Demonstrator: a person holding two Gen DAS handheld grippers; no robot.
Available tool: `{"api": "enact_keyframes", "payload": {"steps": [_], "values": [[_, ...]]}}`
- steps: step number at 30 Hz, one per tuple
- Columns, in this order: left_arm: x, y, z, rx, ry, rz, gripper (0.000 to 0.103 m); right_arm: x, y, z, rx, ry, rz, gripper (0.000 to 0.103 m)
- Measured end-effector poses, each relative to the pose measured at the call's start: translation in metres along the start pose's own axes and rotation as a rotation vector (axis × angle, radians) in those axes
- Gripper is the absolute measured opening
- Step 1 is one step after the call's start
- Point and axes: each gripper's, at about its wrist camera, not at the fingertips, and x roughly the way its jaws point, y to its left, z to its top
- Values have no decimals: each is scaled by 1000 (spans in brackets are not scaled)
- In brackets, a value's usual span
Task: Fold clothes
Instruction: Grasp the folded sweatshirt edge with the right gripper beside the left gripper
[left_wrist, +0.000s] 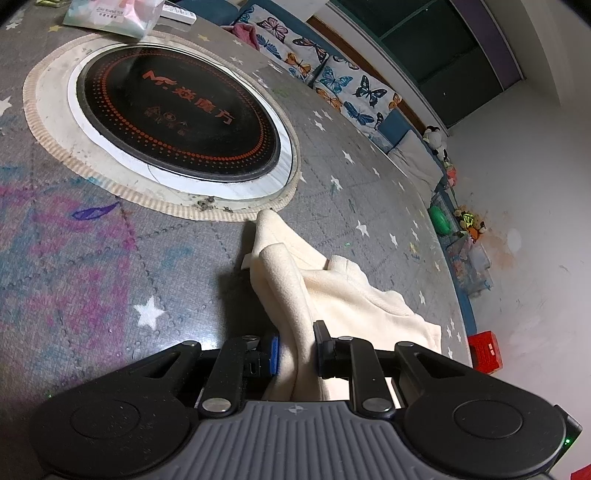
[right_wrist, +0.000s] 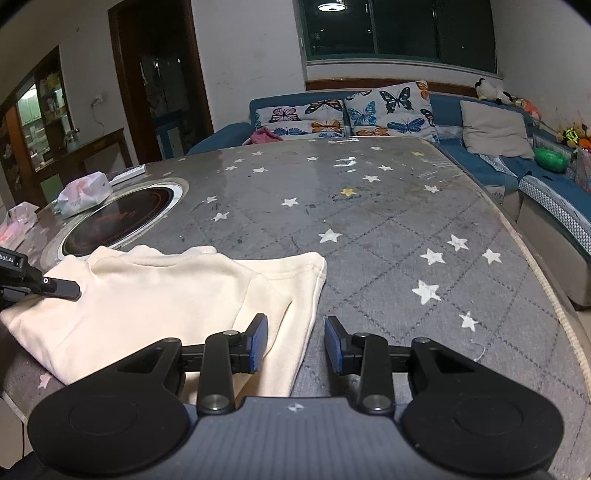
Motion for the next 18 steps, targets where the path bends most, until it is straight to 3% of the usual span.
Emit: {"api": "enact_keyframes", "payload": {"steps": [18], "values": [[-1, 1, 0, 12, 7, -5, 20, -2, 2, 1, -7, 5, -17, 34]]}}
